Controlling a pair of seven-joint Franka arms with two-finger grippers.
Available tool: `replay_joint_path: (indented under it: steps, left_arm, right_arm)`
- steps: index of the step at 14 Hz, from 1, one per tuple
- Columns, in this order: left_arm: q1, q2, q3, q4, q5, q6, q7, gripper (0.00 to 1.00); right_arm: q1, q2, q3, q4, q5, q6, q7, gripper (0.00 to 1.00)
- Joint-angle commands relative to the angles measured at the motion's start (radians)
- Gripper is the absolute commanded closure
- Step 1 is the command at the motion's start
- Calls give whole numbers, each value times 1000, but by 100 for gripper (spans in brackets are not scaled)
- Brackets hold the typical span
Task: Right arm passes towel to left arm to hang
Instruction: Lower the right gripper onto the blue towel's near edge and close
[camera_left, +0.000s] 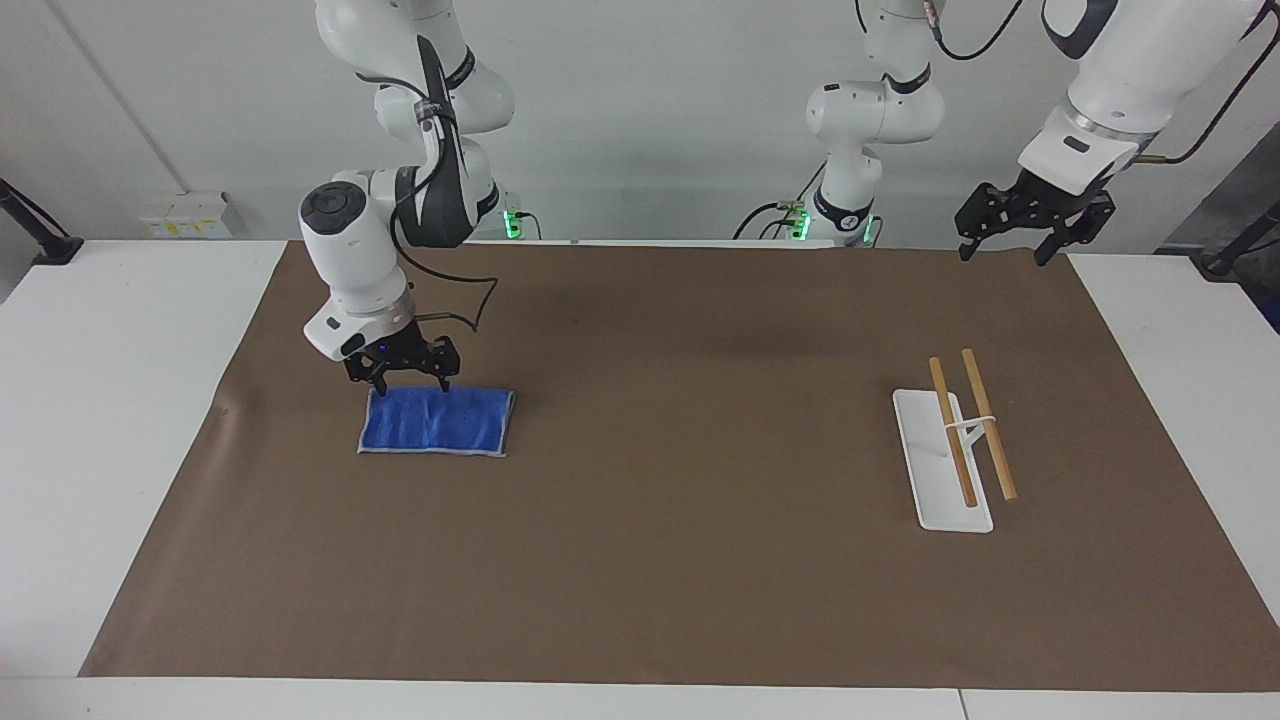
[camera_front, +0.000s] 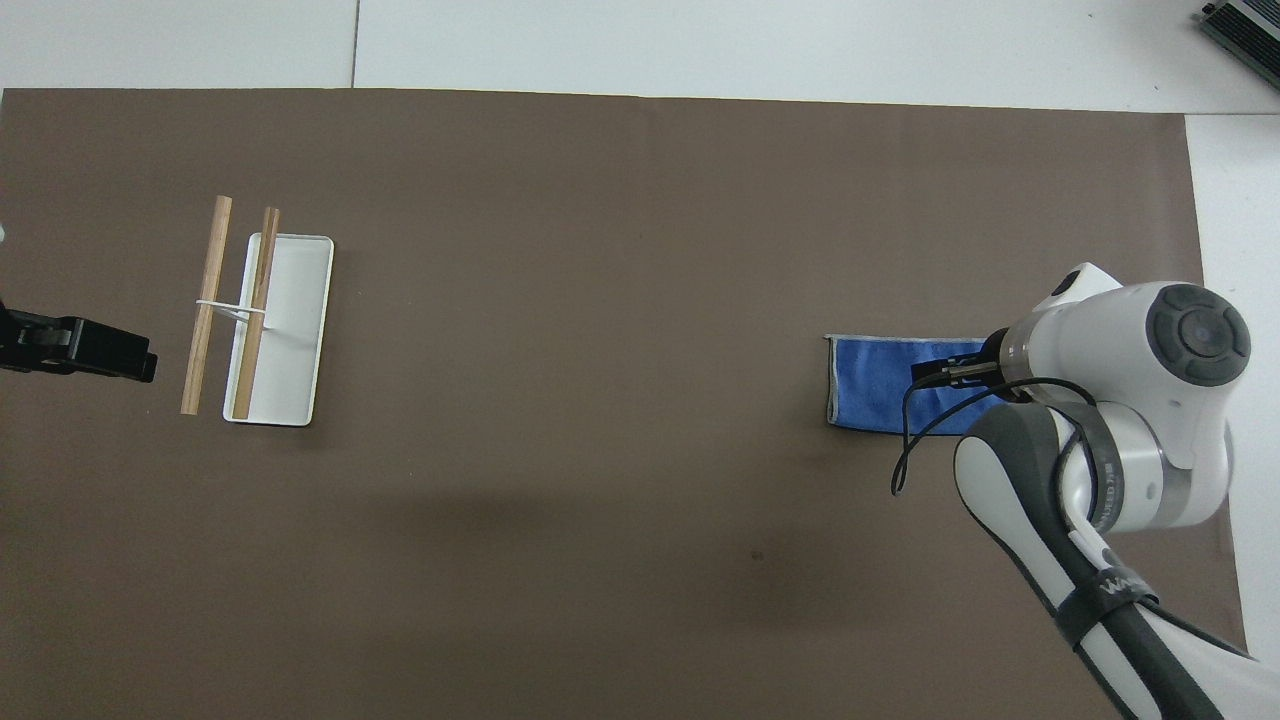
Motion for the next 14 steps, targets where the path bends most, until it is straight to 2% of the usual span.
replay_joint_path:
  steps: [1,4,8,14]
  left_arm:
    - [8,-12,-3,-3,-6,-11,-9,0]
    - [8,-12,-3,-3,-5,-11,-9,0]
    - [8,-12,-3,-3,-6,-11,-9,0]
    - [8,-12,-3,-3,-6,-11,-9,0]
  right_arm:
    - [-9,5,4,-77,15,109,-37,0]
    - [-9,39,4,-106,15,209,-51,0]
    - [-9,95,4,-113,15,280,-60,0]
    - [-9,106,6,-120,17,295,-56,0]
